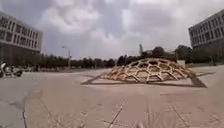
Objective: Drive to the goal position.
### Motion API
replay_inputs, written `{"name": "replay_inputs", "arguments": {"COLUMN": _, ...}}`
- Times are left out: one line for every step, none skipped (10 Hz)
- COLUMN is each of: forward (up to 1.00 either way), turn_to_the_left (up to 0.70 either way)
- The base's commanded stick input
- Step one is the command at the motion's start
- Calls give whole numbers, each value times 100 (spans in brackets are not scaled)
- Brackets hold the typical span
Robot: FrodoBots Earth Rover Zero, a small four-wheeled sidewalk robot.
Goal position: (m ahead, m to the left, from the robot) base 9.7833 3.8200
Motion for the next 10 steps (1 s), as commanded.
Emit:
{"name": "replay_inputs", "arguments": {"forward": 70, "turn_to_the_left": 14}}
{"name": "replay_inputs", "arguments": {"forward": 70, "turn_to_the_left": 14}}
{"name": "replay_inputs", "arguments": {"forward": 70, "turn_to_the_left": 14}}
{"name": "replay_inputs", "arguments": {"forward": 70, "turn_to_the_left": 14}}
{"name": "replay_inputs", "arguments": {"forward": 70, "turn_to_the_left": 14}}
{"name": "replay_inputs", "arguments": {"forward": 70, "turn_to_the_left": 14}}
{"name": "replay_inputs", "arguments": {"forward": 70, "turn_to_the_left": 14}}
{"name": "replay_inputs", "arguments": {"forward": 70, "turn_to_the_left": 14}}
{"name": "replay_inputs", "arguments": {"forward": 70, "turn_to_the_left": 14}}
{"name": "replay_inputs", "arguments": {"forward": 70, "turn_to_the_left": 14}}
